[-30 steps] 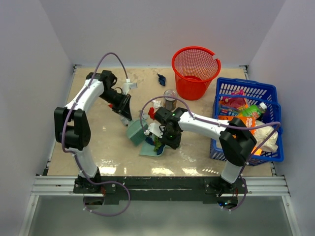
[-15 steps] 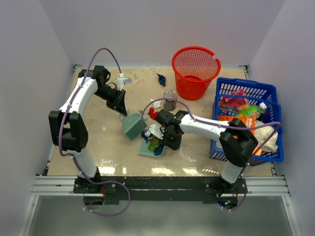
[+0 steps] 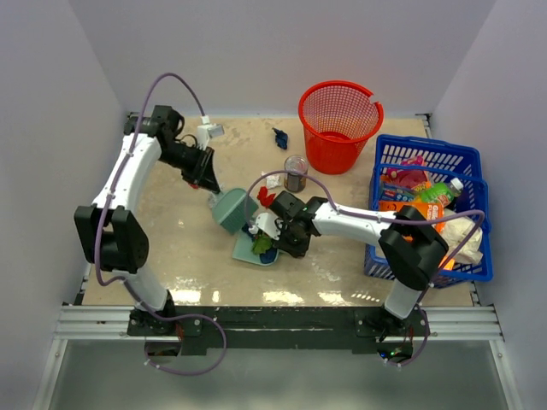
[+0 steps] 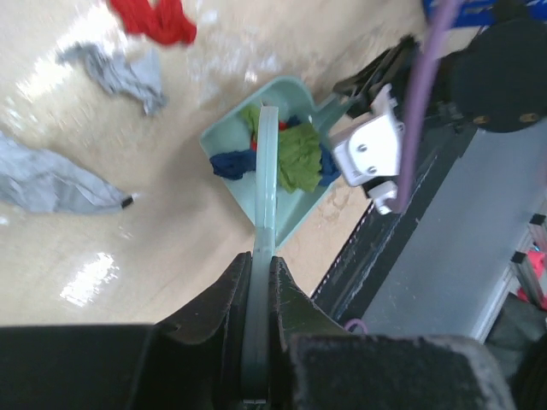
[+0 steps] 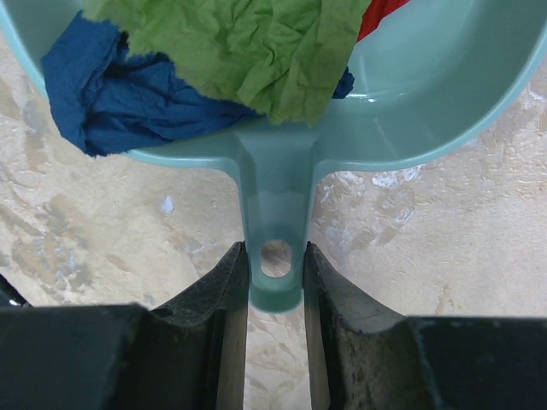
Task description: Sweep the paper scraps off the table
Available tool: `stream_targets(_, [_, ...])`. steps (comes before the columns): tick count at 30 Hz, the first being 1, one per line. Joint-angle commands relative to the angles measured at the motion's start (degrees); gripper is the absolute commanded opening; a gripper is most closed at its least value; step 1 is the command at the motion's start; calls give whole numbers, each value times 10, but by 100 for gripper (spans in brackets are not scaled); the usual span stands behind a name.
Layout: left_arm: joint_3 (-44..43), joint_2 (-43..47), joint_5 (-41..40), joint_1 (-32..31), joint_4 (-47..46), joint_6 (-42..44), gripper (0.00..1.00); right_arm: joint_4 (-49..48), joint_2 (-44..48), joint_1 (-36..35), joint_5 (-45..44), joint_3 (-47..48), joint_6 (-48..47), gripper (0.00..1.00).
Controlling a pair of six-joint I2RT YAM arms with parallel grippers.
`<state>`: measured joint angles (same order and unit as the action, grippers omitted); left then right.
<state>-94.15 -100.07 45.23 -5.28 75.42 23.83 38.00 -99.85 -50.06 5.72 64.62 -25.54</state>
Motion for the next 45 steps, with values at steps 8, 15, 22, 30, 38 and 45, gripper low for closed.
stream_targets(8, [-103, 35, -67, 85, -73, -54, 0, -60, 19, 2, 0, -6, 50, 0])
stream_targets(15, [-121, 25, -103, 99, -157, -80, 0, -50, 38, 2, 0, -4, 48, 0])
stream_targets(22, [-71, 37, -61, 101, -159, -75, 0, -59, 40, 2, 2, -27, 50, 7])
stream_targets(30, [-35, 59, -57, 102, -172, -65, 0, -92, 77, 2, 3, -56, 45, 39])
stream_targets(38, [-2, 77, -59, 102, -177, -65, 0, -119, 84, 2, 10, -74, 45, 55])
stream_targets(45, [6, 78, -62, 102, -174, -63, 0, -147, 77, 2, 12, -89, 59, 54])
